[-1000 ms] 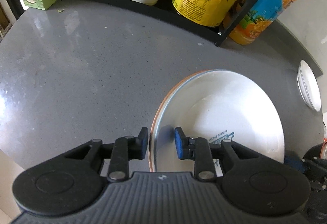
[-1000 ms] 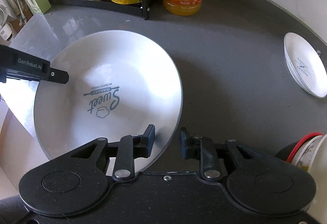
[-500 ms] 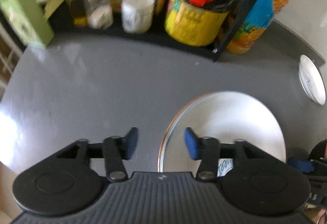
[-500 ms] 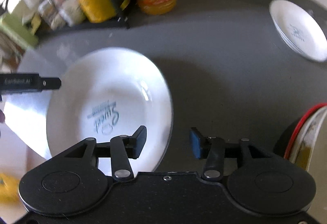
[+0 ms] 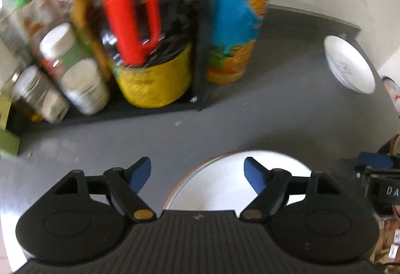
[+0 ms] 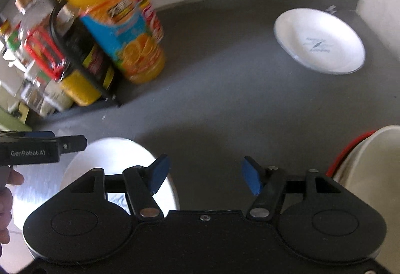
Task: Organize plates and bowls
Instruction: 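Move both grippers to the rim of the white 'Bakery' plate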
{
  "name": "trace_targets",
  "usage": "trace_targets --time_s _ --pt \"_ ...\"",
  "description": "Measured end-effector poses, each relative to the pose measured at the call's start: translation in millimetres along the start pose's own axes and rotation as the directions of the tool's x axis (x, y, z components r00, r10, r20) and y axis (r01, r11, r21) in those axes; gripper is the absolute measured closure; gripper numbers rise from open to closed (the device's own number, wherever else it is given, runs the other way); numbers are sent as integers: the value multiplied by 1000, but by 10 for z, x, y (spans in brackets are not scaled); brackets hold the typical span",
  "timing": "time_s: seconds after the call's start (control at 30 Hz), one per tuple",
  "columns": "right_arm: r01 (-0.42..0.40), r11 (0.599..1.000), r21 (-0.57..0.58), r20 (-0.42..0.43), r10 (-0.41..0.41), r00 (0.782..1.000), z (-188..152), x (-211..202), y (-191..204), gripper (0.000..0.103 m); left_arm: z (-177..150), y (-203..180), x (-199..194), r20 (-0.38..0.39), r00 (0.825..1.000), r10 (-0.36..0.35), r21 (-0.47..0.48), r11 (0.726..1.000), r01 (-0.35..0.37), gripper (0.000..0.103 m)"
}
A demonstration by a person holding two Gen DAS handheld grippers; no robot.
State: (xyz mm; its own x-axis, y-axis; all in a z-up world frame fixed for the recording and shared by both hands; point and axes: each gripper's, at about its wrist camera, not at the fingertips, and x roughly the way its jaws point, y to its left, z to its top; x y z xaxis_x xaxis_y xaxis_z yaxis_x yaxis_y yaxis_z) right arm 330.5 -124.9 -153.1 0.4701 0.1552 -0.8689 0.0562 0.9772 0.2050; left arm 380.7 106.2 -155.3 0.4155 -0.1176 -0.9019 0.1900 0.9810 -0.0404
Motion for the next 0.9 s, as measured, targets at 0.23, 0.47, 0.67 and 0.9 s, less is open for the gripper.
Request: trace_targets --time_s 0.23,0.47,0.67,0.9 --pt "-13 996 85 82 6 997 130 -173 -216 37 196 -292 -7 19 998 -55 52 997 54 23" --pt "-8 985 174 136 -16 991 199 -324 -505 37 337 -553 25 14 995 -100 91 991 98 23" --pt "8 966 257 166 -53 985 295 -471 -872 37 514 -815 76 37 992 -118 103 988 113 23" --pt "14 955 297 184 -72 980 520 -518 -1360 37 758 -1190 201 9 988 -155 68 986 154 23"
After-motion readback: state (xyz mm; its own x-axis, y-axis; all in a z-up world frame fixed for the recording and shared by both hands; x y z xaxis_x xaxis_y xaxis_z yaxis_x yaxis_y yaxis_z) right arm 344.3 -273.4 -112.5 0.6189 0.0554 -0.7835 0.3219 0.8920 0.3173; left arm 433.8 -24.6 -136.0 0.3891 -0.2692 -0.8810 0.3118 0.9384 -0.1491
